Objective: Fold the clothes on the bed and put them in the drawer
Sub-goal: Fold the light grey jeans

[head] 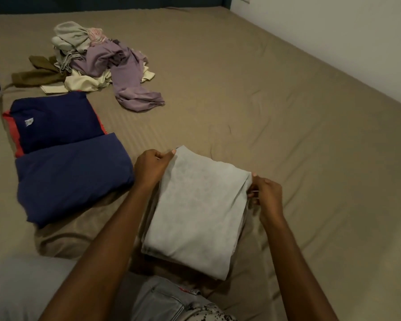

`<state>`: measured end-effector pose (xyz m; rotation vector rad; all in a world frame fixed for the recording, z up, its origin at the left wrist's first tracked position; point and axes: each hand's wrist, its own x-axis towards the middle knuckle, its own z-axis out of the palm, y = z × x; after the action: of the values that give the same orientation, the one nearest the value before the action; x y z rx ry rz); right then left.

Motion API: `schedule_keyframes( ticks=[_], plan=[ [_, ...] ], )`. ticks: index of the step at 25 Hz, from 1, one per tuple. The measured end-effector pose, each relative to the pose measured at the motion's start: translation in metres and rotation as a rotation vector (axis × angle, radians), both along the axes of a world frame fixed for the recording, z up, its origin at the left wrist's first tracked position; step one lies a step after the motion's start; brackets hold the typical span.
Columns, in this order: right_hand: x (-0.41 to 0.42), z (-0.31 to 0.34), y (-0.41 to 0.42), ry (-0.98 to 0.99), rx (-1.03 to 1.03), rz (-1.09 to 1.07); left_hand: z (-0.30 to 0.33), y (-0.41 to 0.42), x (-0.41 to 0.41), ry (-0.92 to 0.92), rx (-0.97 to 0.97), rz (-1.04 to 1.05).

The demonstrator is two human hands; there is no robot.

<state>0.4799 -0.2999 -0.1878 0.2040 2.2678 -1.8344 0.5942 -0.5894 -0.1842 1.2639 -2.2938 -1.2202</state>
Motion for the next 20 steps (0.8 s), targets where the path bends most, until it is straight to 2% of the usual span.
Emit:
schedule_keyframes(
  ticks=[2, 4, 6, 9, 14, 16, 18, 20],
  plan=[
    [-0.013, -0.006, -0.004, 0.035, 0.074, 0.036, -0.004, -0.012, -0.032, -0.125, -0.099, -0.140],
    [-0.021, -0.016, 0.000, 0.065, 0.088, 0.026, -0.018, -0.023, -0.047, -0.121, -0.122, -0.239],
    [-0.023, -0.029, 0.007, 0.067, 0.109, -0.016, -0.034, -0.034, -0.044, -0.085, -0.112, -0.192],
    [-0.015, -0.047, 0.010, -0.004, 0.072, -0.017, -0.058, -0.044, -0.026, 0.018, 0.077, -0.049],
    [-0.010, -0.050, 0.006, 0.056, 0.111, -0.045, -0.053, -0.035, -0.018, 0.124, 0.160, 0.018],
    [-0.004, -0.041, 0.009, -0.034, 0.125, -0.052, -0.045, -0.026, -0.001, 0.135, 0.132, 0.085],
    [0.004, -0.028, 0.009, -0.227, 0.084, -0.040, -0.035, -0.014, 0.023, 0.144, 0.005, 0.172],
    [0.012, -0.013, 0.008, -0.409, 0.059, 0.066, -0.027, 0.007, 0.049, 0.207, -0.083, 0.240]
  ],
)
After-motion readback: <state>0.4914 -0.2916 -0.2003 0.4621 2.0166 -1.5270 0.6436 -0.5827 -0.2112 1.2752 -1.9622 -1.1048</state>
